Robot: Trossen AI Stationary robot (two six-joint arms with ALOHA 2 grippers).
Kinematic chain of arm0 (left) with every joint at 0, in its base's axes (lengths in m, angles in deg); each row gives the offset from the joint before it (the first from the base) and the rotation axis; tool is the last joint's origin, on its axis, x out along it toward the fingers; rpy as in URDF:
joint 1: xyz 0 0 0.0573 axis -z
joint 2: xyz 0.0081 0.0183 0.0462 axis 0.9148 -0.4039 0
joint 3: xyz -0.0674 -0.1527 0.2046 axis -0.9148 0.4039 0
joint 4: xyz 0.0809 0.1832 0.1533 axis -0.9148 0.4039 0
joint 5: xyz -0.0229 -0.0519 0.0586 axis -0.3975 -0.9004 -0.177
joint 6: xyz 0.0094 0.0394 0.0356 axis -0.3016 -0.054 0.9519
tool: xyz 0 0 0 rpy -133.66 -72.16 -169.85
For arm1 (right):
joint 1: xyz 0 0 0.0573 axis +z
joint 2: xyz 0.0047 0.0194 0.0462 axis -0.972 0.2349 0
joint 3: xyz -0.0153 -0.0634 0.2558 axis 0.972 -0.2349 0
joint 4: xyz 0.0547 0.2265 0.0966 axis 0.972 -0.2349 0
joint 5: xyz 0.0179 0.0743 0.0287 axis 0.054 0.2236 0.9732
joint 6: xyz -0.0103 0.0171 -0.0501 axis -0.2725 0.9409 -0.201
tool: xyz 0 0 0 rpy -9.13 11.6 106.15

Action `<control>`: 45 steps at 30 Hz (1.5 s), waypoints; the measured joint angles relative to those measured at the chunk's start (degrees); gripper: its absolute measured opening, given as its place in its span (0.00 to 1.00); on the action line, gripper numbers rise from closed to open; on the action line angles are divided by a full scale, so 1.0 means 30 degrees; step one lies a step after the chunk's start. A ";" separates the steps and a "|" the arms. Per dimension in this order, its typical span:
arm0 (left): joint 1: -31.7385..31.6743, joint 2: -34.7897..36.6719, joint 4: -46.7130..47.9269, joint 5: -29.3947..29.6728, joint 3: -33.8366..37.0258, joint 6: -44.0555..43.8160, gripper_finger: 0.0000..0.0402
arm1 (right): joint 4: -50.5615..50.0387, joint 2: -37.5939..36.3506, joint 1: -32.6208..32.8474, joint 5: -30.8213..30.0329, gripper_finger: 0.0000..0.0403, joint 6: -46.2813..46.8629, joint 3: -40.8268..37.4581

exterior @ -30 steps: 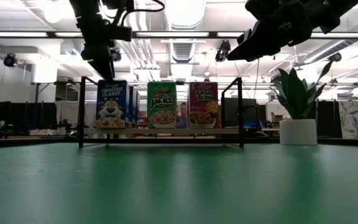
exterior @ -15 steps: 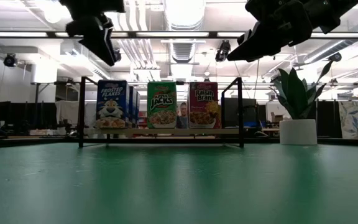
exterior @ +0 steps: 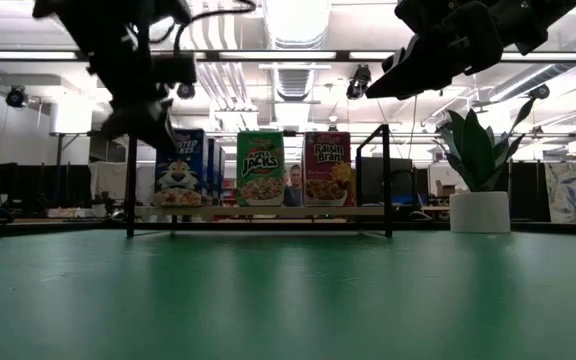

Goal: Stack cereal on shelf
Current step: Put the blue cereal box aligned with the other blue cereal boxes on the shelf

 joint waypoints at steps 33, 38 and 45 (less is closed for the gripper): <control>-0.3105 0.0000 -0.4984 0.0396 0.2826 0.1447 0.00 | -0.0042 0.0000 0.0000 -0.0163 0.02 -0.0317 0.0080; -0.3147 0.0000 -0.5366 0.0393 0.2873 0.1855 0.00 | -0.0042 0.0000 0.0000 -0.0160 0.02 -0.0310 0.0073; -0.3023 0.0000 -0.5902 0.0393 0.2666 0.1678 0.00 | -0.0054 0.0000 0.0000 -0.0160 0.02 -0.0311 0.0073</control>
